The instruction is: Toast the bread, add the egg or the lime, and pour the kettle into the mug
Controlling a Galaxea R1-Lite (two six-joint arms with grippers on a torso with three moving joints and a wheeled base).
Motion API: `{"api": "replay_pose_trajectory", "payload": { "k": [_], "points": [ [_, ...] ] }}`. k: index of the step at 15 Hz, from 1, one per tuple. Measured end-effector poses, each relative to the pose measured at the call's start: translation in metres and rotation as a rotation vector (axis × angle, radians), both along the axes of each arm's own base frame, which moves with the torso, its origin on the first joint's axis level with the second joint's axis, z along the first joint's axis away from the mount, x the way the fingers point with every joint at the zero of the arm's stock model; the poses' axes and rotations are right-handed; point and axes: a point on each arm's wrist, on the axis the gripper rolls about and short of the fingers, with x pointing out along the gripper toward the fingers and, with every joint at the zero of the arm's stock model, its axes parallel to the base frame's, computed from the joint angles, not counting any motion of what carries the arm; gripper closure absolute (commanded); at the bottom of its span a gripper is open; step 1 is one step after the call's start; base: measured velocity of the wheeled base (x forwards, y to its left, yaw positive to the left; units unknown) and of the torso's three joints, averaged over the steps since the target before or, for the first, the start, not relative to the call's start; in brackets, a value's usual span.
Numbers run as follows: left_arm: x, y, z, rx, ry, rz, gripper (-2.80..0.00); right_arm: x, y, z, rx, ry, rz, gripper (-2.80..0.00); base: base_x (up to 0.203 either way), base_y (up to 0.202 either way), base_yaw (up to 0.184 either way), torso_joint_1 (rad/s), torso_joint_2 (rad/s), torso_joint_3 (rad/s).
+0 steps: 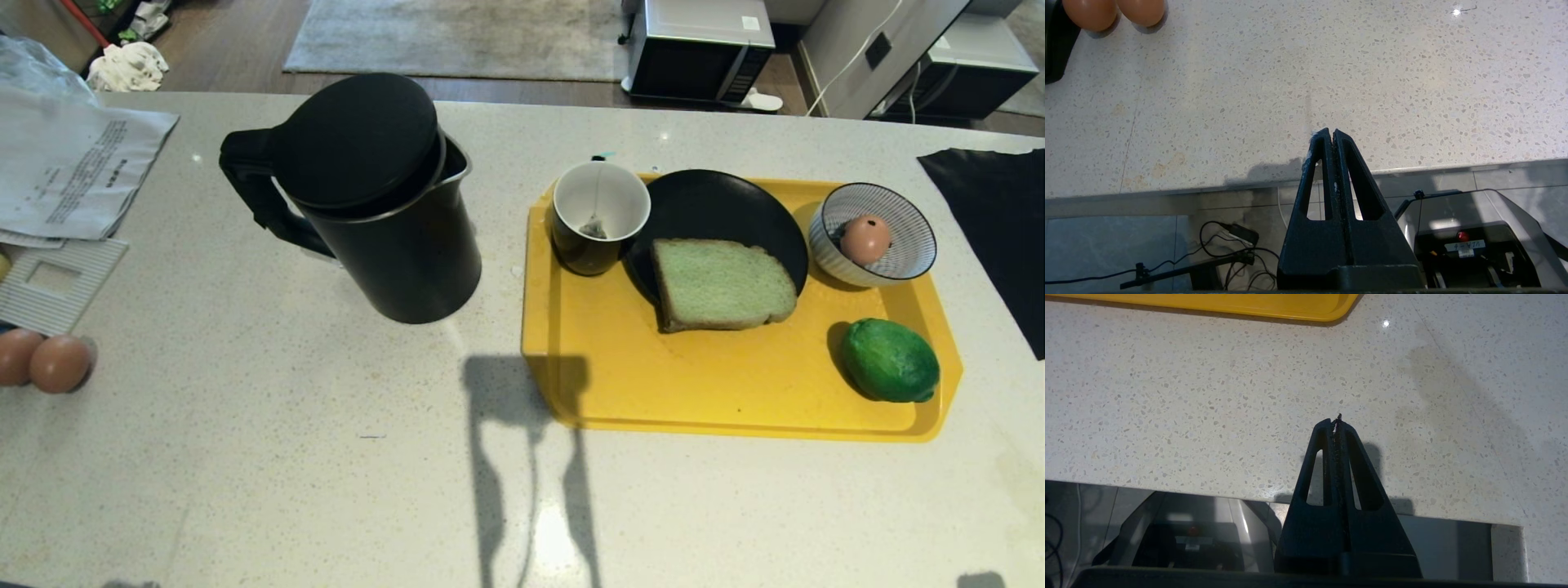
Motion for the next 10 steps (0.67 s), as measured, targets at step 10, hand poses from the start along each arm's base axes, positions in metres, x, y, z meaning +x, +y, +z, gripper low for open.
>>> {"api": "replay_pose_trajectory", "payload": {
  "k": [10],
  "points": [
    [-0.0004,0.0008,0.0004,-0.168,-0.010,0.028,0.00,0.0000,0.0000,0.0000,-0.001,-0.001,0.000,0.00,0.000,0.000,0.000,0.000,0.00,0.000]
  ]
}}
